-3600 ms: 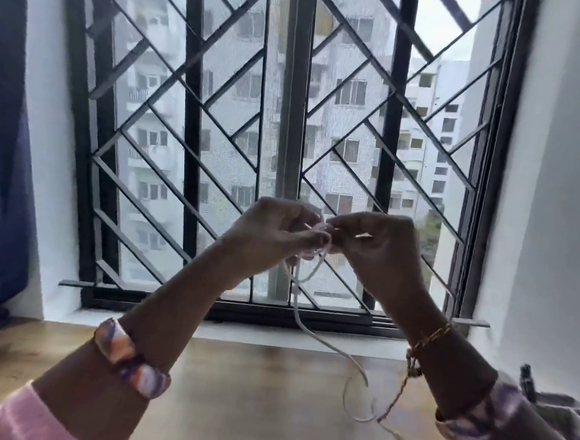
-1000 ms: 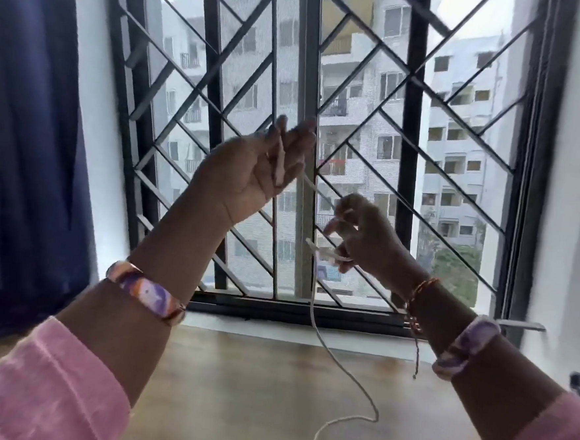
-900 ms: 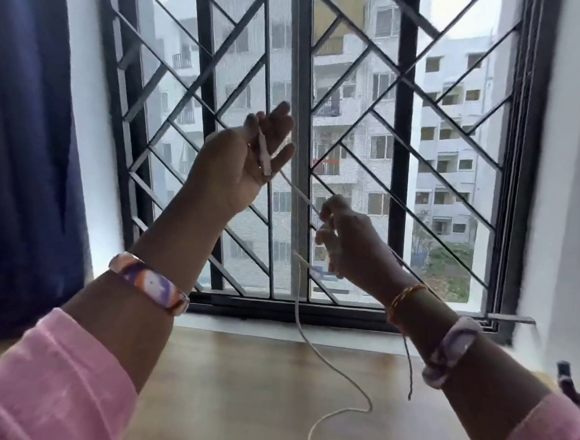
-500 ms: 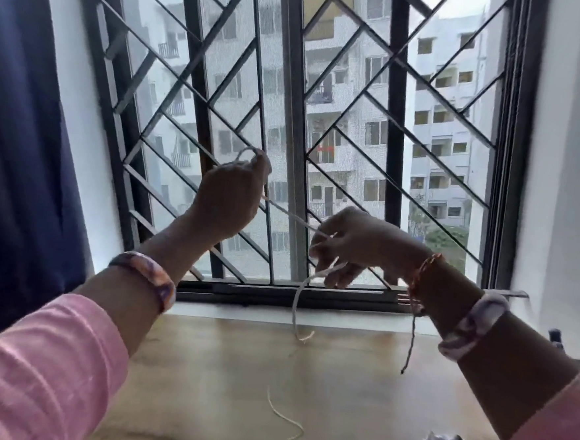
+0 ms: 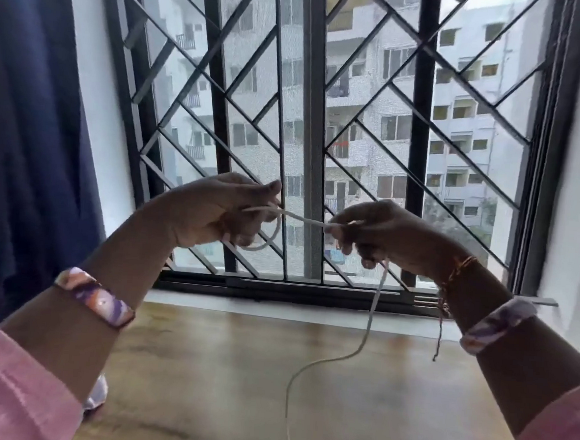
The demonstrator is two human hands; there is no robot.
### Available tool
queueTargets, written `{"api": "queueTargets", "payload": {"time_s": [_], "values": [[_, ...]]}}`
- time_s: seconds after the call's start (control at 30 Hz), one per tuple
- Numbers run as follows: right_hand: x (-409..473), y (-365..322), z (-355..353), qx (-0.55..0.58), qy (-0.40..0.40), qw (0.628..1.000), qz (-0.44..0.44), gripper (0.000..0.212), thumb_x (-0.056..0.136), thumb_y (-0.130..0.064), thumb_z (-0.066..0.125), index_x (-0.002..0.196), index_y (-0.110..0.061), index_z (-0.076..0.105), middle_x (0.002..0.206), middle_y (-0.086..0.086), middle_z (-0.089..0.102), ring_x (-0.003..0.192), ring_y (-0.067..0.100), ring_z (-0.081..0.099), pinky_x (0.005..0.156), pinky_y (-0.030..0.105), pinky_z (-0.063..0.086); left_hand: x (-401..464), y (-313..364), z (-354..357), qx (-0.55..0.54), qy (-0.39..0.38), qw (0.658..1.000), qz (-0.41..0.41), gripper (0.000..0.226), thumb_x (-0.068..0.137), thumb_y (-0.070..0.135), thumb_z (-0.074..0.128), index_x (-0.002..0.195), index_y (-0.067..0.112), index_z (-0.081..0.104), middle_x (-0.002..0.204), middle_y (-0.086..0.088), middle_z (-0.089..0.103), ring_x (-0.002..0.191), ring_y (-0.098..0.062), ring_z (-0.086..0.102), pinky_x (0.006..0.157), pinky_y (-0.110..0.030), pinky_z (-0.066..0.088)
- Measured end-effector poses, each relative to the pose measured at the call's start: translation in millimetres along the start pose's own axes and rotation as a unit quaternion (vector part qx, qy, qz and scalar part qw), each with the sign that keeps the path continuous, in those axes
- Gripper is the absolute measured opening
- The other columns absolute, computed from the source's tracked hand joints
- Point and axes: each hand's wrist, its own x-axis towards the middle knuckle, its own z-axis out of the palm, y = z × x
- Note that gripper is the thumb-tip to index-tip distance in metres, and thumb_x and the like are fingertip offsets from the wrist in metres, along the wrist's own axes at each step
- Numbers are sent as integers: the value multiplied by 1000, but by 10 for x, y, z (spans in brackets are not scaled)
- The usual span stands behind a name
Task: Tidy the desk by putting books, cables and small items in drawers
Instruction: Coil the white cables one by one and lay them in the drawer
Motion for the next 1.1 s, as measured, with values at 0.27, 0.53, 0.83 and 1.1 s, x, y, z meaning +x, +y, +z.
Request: {"api": "queueTargets", "payload": {"time_s": [0.27, 0.53, 0.83, 1.1], "values": [[151, 132, 352, -55, 39, 998, 15, 20, 92, -13, 56, 107, -19, 67, 52, 0, 58, 30, 5, 42, 34, 17, 42, 207, 48, 172, -429, 326, 839, 76, 29, 94, 18, 44, 67, 10, 50, 37, 5, 47, 32, -6, 44, 51, -18, 44], [35, 42, 633, -77, -101, 991, 43, 16, 95, -17, 49, 105, -16, 63, 52, -3, 41, 34, 6, 34, 36, 18, 42, 247, -245, -390, 67, 698, 653, 286, 20, 84, 5, 27, 76, 21, 36, 89, -15, 64, 85, -20, 65, 81, -32, 52], [243, 16, 337, -175, 162, 969, -62, 31, 93, -2, 48, 75, -18, 67, 53, -6, 49, 40, 6, 31, 35, 16, 23, -155, -410, -235, 487, 257, 829, -101, 40, 97, 20, 39, 62, 7, 53, 61, -10, 55, 50, -15, 46, 45, -24, 34], [261, 162, 424, -78, 183, 979, -53, 25, 92, -22, 55, 74, -10, 67, 59, 2, 45, 42, 5, 30, 37, 18, 22, -275, 77, 23, -130, 174, 973, 79, 26, 72, 35, 71, 62, 15, 59, 51, 5, 48, 35, -4, 42, 45, -19, 47]]}}
